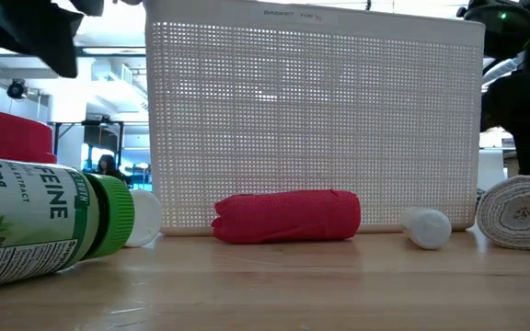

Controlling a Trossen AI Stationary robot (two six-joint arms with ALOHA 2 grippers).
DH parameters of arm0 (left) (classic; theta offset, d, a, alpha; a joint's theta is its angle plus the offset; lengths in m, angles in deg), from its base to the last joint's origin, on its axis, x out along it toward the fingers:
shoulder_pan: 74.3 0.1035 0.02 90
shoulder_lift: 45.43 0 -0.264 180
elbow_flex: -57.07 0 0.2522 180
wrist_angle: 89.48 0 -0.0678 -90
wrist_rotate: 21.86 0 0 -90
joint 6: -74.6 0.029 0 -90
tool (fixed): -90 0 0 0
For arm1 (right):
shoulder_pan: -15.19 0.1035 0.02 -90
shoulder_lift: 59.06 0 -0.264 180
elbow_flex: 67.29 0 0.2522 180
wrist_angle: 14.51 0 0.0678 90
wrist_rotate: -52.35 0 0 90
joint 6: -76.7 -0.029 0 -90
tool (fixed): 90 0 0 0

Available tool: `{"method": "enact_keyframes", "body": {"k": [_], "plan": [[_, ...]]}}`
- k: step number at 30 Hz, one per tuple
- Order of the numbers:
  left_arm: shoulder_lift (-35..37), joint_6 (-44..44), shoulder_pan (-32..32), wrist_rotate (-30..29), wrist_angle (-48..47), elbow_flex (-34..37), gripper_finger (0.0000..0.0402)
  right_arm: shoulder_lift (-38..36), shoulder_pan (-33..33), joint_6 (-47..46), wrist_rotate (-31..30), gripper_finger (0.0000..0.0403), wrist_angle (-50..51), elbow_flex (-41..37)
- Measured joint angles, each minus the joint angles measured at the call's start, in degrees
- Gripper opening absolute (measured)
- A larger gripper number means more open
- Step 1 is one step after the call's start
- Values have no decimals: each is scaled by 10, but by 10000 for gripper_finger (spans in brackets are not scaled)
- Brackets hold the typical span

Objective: Pick & place medical supplies in basket/bin
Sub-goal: Put the green pill bottle into the white basket

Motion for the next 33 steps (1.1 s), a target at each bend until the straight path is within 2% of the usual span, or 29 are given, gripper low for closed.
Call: {"method": "enact_keyframes", "body": {"k": [6, 14, 19, 22, 27, 33], "plan": [[-96, -39, -27, 8, -23, -92, 235, 0, 0, 63, 0, 224, 1, -1], [-272, -66, -41, 9, -267, -324, 236, 0, 0, 98, -6, 224, 1, -5], [-345, -104, -41, 9, -288, -428, 236, 0, 0, 99, -6, 224, 2, -7], [-367, -149, -43, 9, -289, -448, 236, 0, 0, 102, -6, 224, 2, -7], [-369, -232, -57, 9, -290, -429, 236, 0, 0, 114, -6, 224, 3, -8], [-367, -250, -60, 8, -295, -422, 236, 0, 0, 115, -6, 224, 3, -11]]}}
